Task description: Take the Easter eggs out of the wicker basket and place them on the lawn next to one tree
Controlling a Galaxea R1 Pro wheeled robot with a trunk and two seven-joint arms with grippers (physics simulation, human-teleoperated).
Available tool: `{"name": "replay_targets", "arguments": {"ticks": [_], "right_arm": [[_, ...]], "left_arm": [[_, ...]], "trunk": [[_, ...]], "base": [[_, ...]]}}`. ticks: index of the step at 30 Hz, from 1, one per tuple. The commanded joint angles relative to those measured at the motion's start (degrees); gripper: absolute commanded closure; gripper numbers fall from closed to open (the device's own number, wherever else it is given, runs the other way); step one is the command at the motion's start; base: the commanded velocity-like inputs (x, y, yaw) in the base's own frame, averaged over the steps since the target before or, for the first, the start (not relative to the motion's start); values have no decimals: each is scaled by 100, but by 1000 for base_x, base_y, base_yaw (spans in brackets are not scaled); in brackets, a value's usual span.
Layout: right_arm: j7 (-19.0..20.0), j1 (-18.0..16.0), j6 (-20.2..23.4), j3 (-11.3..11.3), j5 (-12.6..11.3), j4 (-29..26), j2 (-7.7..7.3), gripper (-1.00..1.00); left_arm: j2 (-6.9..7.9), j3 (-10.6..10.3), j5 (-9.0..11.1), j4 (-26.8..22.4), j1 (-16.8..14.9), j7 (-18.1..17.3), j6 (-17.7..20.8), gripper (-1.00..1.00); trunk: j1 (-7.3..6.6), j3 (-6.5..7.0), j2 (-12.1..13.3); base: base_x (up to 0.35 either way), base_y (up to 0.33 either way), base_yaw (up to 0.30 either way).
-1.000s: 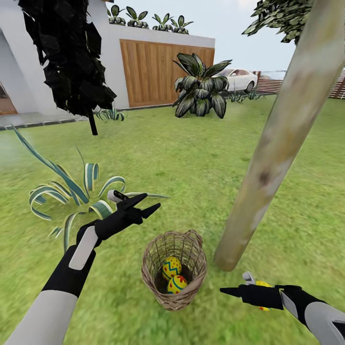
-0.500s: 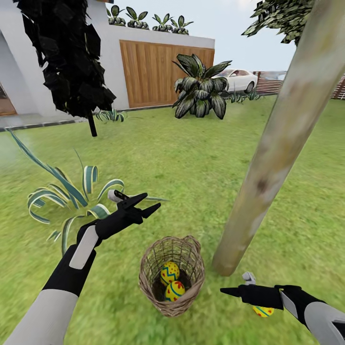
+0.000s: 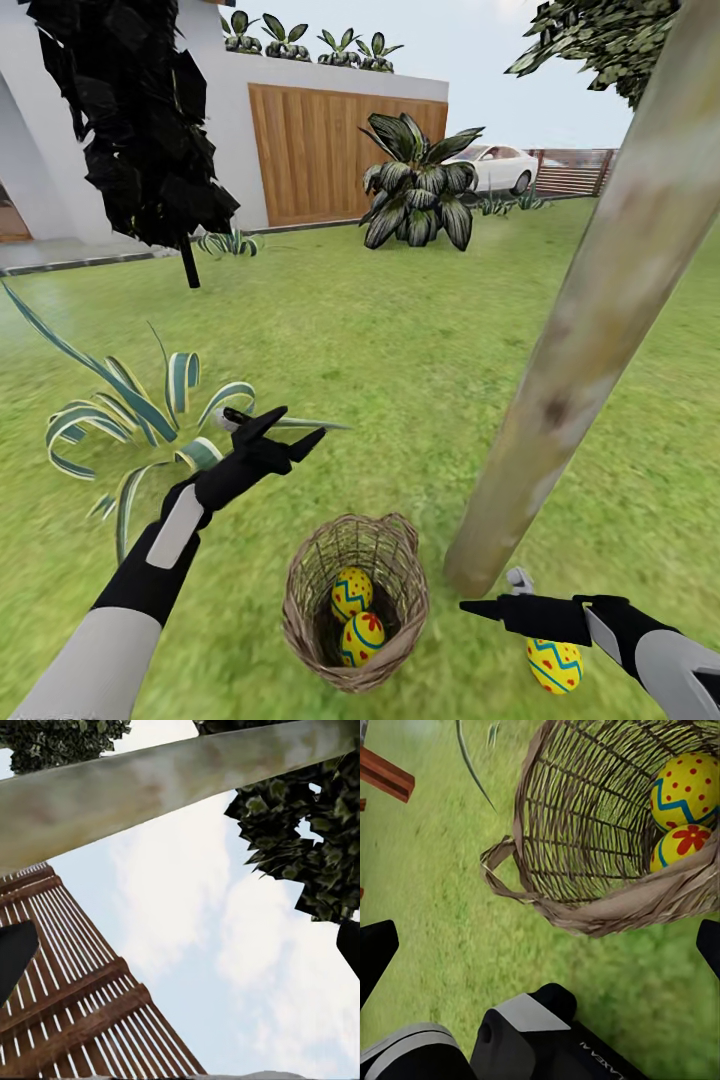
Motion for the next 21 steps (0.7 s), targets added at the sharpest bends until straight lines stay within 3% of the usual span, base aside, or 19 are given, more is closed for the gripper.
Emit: {"name": "replay_targets", "arguments": {"ticks": [1, 4, 10, 21], "right_arm": [[17, -2, 60, -41, 16, -2, 0, -100], [14, -4, 56, -41, 15, -2, 0, -100], [-37, -2, 52, -41, 21, -2, 0, -100], [-70, -2, 53, -33, 15, -2, 0, -100]], "left_arm": [[5, -8, 29, 59, -3, -147, 20, -100], [5, -9, 43, 146, -2, -419, -9, -100], [-3, -17, 47, 167, -1, -489, -16, -100], [-5, -19, 54, 173, -1, -495, -16, -100]], "trunk": [[-1, -5, -2], [-1, -5, -2], [-1, -5, -2], [-1, -5, -2]], "base": [[6, 0, 0], [2, 0, 0], [-1, 4, 0], [-83, 266, 0]]}}
